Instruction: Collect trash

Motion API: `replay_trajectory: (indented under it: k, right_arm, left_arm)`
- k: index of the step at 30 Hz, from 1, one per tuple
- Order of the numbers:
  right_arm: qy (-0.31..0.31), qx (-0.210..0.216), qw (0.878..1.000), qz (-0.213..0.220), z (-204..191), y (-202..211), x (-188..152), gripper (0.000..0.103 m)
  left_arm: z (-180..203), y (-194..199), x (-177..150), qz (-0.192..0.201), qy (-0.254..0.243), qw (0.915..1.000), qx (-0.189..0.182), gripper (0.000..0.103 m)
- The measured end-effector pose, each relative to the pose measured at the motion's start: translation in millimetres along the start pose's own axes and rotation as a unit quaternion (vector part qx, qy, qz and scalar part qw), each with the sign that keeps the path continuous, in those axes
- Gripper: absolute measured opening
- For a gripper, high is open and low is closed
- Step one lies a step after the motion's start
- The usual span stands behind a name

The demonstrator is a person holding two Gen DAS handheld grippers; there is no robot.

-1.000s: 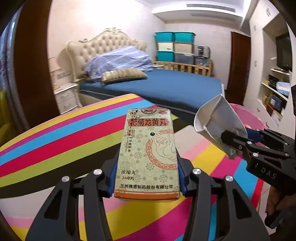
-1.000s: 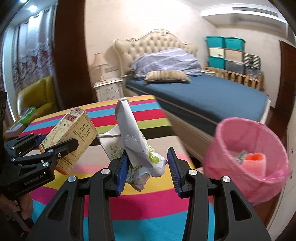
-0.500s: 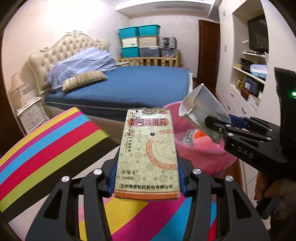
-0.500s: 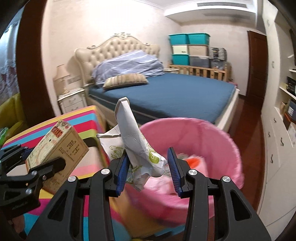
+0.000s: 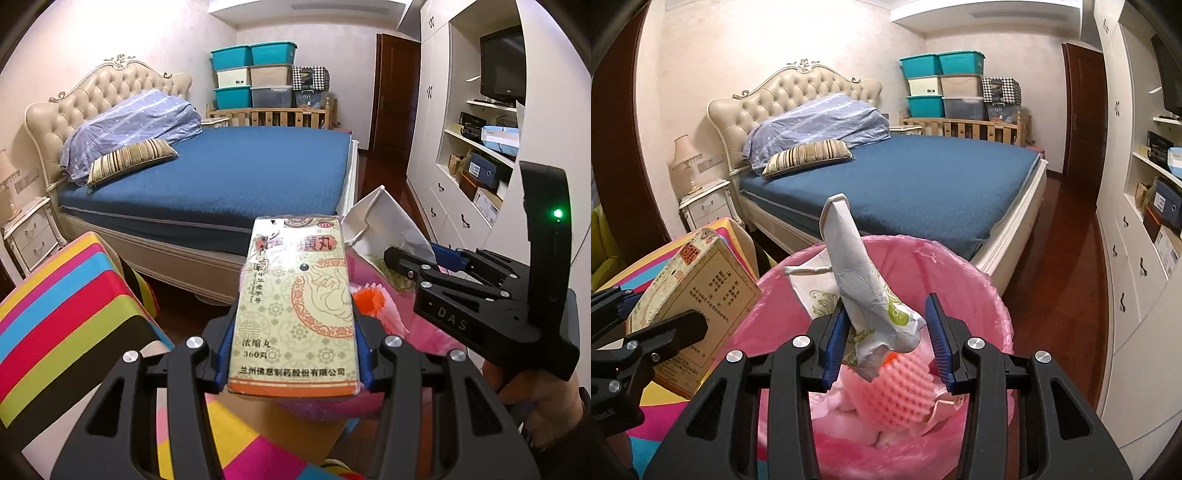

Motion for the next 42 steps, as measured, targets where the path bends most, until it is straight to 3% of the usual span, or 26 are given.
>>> replay_trajectory:
  k: [14, 28, 29, 30, 31, 36, 40, 42]
  right_arm:
    - [-0.008, 0.001, 1.0, -0.005, 6.3, -10.2, 7.7, 0.041]
    - [0.002, 0.003, 1.0, 0.001, -7.1, -9.1, 14.7, 0.043]
    - [0.004, 0.007, 1.0, 0.0, -8.6, -9.1, 15.4, 0.046]
    - [0.006, 0.008, 1.0, 0.001, -9.0, -9.0, 16.1, 0.063]
    - [0.005, 0.007, 1.0, 0.005, -6.3, -7.7, 15.3, 0.069]
    - [0.009, -0.007, 1.0, 0.017, -2.0, 4.3, 17.8, 0.071]
    - [0.007, -0.018, 0.999, 0.029, -2.8, 26.9, 19.1, 0.071]
    - [0.009, -0.024, 0.999, 0.032, -7.3, 41.7, 19.4, 0.073]
  left_arm:
    - [-0.9, -39.9, 5.4, -0.012, 0.016, 0.9998, 0.0, 0.049]
    - [-17.5, -34.1, 14.9, 0.009, 0.036, 0.9993, -0.004, 0.049]
    - [-18.7, -32.6, 17.3, 0.013, 0.041, 0.9991, -0.005, 0.053]
    - [-20.6, -30.4, 19.2, 0.018, 0.045, 0.9988, -0.006, 0.061]
    - [-22.7, -28.1, 20.7, 0.024, 0.049, 0.9985, -0.004, 0.076]
    - [-37.1, -10.9, 20.6, 0.041, 0.059, 0.9974, 0.009, 0.078]
    - [-48.8, 7.1, 13.8, 0.052, 0.049, 0.9971, 0.027, 0.095]
    - [-56.0, 21.2, 8.8, 0.062, 0.042, 0.9965, 0.038, 0.098]
Point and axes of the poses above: each gripper's, at about its wrist camera, not at the fingertips, and y roughly against the way its jaws point, z to its right, x to its top, the point moved 10 cm from there along -y, roughly the way its jaws point, and after that the axes turned 9 degrees about -y, right-handed, at the moved point
